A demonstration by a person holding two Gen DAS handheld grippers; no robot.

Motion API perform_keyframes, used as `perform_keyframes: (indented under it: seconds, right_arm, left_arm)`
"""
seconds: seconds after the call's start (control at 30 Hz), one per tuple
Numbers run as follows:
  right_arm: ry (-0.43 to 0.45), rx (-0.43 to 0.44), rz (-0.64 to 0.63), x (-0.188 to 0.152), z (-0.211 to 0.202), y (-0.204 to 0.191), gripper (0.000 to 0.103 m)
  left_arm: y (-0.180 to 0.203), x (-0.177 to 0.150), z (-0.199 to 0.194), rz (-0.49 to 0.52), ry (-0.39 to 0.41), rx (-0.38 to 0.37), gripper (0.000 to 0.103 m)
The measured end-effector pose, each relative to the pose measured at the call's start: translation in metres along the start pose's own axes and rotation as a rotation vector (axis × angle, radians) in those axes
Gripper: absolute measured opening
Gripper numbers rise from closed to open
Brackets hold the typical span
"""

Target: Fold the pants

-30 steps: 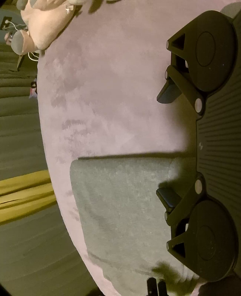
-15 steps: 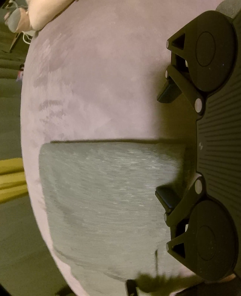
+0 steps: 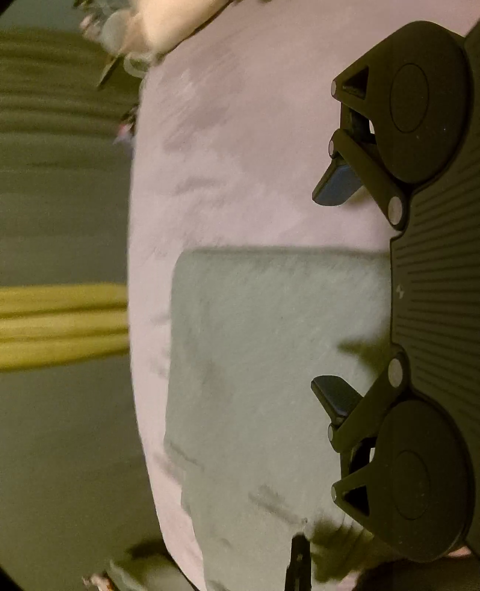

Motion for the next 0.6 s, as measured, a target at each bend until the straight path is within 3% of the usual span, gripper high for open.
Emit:
perform_keyframes:
  seconds: [0.07, 0.17, 0.3, 0.43, 0.5, 0.6]
  right_arm:
    - [0.008, 0.004, -0.044, -0.006, 0.011, -0.01, 0.099]
    - [-0.128, -0.038, -0.098, -0.034, 0.042, -0.015, 0.099]
    - [-0.154, -0.002, 0.053, -0.037, 0.04, 0.001, 0.099]
    - [-0.162, 0.016, 0.085, -0.038, 0.043, 0.005, 0.099]
    - [-0.161, 0.023, 0.101, -0.039, 0.043, 0.005, 0.099]
    - [-0.158, 0.03, 0.106, -0.041, 0.042, 0.006, 0.099]
  left_arm:
    - [0.001, 0.0, 0.001, 0.01, -0.004, 0.016, 0.056]
    - [0.002, 0.002, 0.0, 0.022, 0.0, 0.034, 0.061]
    - [0.009, 0.008, -0.004, 0.061, 0.008, 0.055, 0.062]
    - [0.023, 0.033, -0.008, 0.097, 0.07, 0.061, 0.078]
    - [0.032, 0.048, -0.008, 0.105, 0.109, 0.028, 0.08]
    - [0.048, 0.073, 0.001, 0.141, 0.149, -0.016, 0.092]
Point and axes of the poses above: each gripper's, at about its wrist camera, not at the fingertips, and z roughly the way its jaws point, y to its right, x to its top, the point moved 4 cm from there along z, roughly the way its jaws point, and after that the axes turned 5 degrees about z, right-handed, at the moved point
